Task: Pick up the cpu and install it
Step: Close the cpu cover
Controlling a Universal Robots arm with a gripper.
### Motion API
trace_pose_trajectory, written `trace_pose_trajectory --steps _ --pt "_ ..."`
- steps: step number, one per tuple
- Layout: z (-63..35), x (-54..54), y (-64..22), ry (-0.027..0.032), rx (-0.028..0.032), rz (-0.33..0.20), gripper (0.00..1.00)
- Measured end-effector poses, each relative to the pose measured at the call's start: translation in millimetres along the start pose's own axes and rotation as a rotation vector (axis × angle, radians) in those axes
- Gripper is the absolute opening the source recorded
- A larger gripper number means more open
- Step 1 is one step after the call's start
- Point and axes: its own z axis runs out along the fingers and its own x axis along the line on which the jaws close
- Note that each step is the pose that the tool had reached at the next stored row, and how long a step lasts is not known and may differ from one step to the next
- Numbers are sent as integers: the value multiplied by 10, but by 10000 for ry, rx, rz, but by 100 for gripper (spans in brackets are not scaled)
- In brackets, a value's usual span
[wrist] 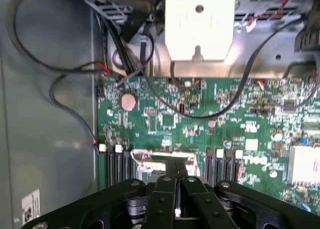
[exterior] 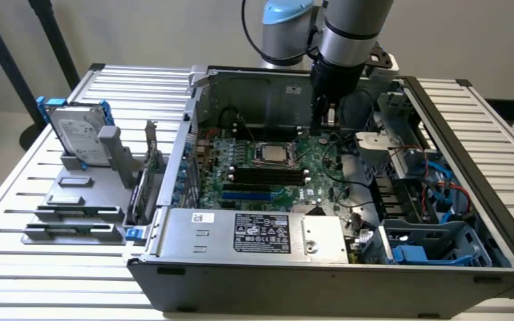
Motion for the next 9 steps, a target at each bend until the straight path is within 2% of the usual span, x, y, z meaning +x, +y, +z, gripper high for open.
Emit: trace_pose_trajectory --steps 5,9 --pt "-7 3 222 9 53 3 11" --pt "59 5 256 10 59 2 11"
